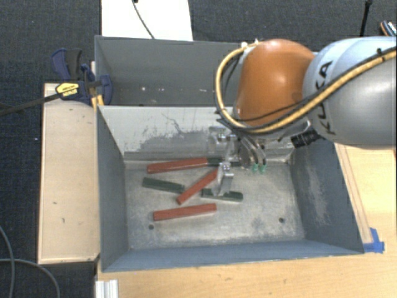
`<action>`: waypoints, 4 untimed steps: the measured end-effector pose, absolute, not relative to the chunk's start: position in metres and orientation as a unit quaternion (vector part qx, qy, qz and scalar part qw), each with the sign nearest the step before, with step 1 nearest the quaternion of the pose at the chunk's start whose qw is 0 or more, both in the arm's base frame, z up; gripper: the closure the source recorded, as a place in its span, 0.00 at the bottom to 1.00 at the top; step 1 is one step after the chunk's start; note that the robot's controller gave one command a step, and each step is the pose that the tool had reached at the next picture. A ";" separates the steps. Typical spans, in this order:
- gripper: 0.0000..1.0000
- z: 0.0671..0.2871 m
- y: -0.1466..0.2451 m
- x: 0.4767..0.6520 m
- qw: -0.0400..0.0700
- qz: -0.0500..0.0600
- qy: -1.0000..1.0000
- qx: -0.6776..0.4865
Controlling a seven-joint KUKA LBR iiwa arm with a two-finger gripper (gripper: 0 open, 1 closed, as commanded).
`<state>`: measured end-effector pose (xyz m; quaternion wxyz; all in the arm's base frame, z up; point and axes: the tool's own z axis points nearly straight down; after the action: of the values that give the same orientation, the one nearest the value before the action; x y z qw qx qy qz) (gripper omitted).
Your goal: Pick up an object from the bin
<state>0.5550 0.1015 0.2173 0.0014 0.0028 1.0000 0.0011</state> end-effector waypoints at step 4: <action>1.00 0.281 0.106 0.575 0.007 0.000 0.969 -0.248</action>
Offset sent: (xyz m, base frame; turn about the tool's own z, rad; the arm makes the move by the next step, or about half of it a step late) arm 0.0078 -0.0455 -0.1434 -0.0039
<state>0.5750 0.1060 0.2812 0.0068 -0.2476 0.9688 -0.0002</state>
